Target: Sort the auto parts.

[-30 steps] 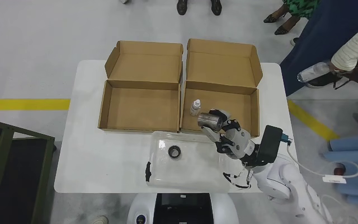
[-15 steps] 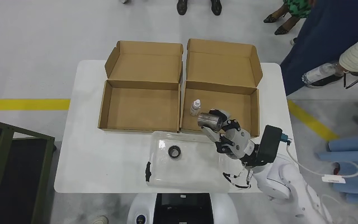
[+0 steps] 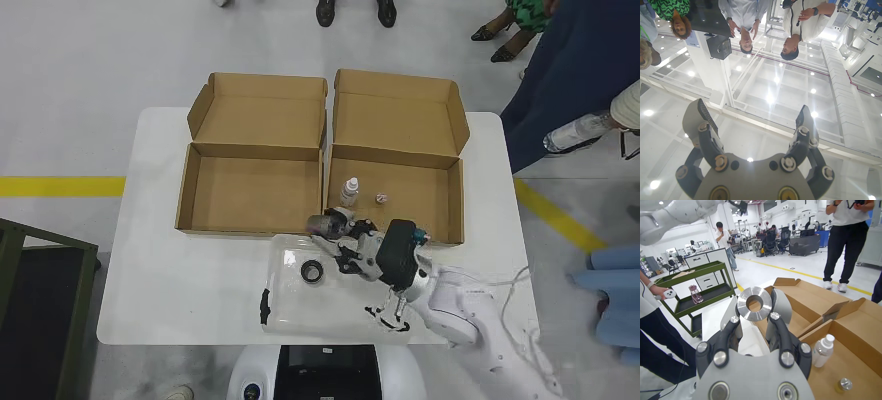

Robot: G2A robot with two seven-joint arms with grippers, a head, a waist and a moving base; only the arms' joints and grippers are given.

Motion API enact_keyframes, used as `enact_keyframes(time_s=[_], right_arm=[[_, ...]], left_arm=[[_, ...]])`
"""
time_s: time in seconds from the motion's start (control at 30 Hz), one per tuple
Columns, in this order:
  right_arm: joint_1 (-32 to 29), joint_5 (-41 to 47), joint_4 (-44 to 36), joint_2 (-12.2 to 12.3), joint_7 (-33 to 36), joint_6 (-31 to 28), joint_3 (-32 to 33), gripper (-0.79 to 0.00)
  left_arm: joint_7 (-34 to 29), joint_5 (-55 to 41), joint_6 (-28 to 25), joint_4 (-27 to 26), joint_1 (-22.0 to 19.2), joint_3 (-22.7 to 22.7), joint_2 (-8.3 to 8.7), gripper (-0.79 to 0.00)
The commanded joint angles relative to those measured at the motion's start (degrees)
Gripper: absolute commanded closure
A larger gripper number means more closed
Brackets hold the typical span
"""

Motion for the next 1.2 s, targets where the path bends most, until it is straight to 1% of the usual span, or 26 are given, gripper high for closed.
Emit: enact_keyframes(time_s=[0.0,0.3,0.57,0.97,1.17], right_arm=[[2.0,-0.6,1.6,-0.5,0.8,0.5,-2.2,0.0],[11.9,-2.9,8.7,-3.5,3.8,3.2,-10.3,0.0],[20.5,-1.8,15.3,-6.8,7.8,5.7,-16.3,0.0],[31.1,-2.2,25.2,-12.2,12.1,8.2,-23.9,0.0],[35.2,-1.0,30.3,-14.8,15.2,9.1,-26.2,0.0]], left_arm=[[0.0,0.0,0.0,0.0,0.0,0.0,0.0,-0.785],[0.0,0.0,0.0,0.0,0.0,0.0,0.0,-0.785],[0.0,0.0,0.0,0.0,0.0,0.0,0.0,-0.785],[0.0,0.0,0.0,0.0,0.0,0.0,0.0,-0.785],[0.0,0.0,0.0,0.0,0.0,0.0,0.0,-0.785]])
